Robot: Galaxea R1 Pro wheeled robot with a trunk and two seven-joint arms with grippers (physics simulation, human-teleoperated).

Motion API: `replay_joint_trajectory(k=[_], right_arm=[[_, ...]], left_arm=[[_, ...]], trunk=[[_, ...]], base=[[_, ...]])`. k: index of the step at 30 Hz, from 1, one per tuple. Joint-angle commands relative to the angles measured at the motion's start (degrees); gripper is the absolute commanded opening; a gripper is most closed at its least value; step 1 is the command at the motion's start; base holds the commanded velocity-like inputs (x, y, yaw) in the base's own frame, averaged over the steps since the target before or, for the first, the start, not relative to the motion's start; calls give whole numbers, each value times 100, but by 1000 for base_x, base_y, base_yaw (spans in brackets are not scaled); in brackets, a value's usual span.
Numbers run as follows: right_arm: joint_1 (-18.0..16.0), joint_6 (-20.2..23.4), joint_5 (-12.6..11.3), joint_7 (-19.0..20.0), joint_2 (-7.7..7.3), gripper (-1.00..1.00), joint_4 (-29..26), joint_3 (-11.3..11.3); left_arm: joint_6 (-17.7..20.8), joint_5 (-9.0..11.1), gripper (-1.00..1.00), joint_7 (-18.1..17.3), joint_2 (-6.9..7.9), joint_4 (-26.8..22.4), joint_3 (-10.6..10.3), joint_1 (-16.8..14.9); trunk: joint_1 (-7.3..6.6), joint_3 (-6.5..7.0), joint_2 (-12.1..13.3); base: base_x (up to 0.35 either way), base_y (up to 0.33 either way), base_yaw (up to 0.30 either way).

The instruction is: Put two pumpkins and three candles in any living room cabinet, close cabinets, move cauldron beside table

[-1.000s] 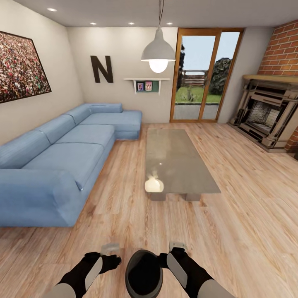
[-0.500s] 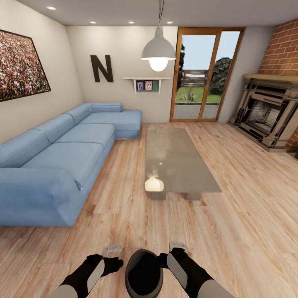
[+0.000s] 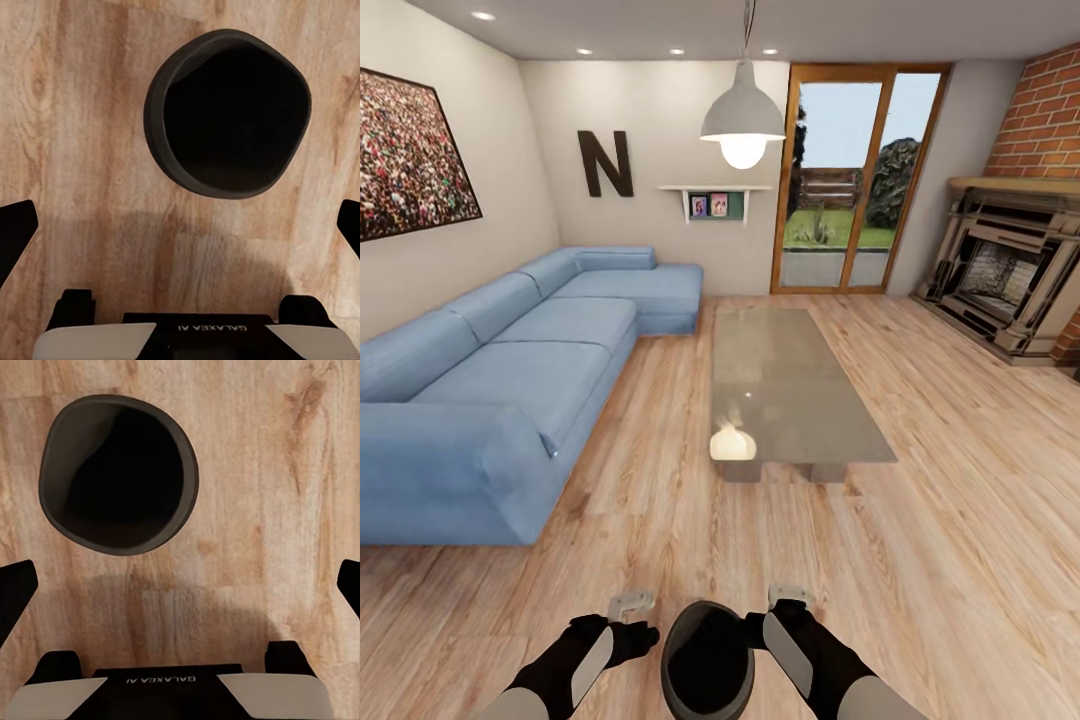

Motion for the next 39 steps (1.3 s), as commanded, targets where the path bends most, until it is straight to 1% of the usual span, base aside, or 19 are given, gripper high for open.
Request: replay_joint_trajectory(k=[1, 9, 26, 32, 34, 37, 39], right_arm=[[0, 0, 0, 0, 0, 100, 0, 0], [8, -9, 16, -1, 0, 100, 0, 0], [9, -26, 26, 6, 0, 100, -4, 2], [9, -184, -12, 18, 0, 100, -12, 23], [9, -193, -15, 26, 0, 100, -14, 34], [9, -201, -12, 101, 0, 100, -17, 42], [9, -205, -6, 180, 0, 100, -17, 43]], left_arm=[[0, 0, 100, 0, 1, 0, 0, 0], [0, 0, 100, 8, -36, 0, 0, 0], [-5, 0, 100, 2, -45, 0, 0, 0], [10, 1, 100, -19, -43, 0, 0, 0], [13, 1, 100, -94, -42, 0, 0, 0], [26, -1, 100, -442, -39, 0, -4, 0], [30, -4, 100, -596, -35, 0, -7, 0]], trunk=[[23, -19, -42], [198, -162, -363], [572, -467, -1044], [703, -575, -1285], [747, -611, -1365], [813, -665, -1486], [857, -701, -1566]], base=[[0, 0, 0], [0, 0, 0], [0, 0, 0], [0, 0, 0], [0, 0, 0], [0, 0, 0], [0, 0, 0]])
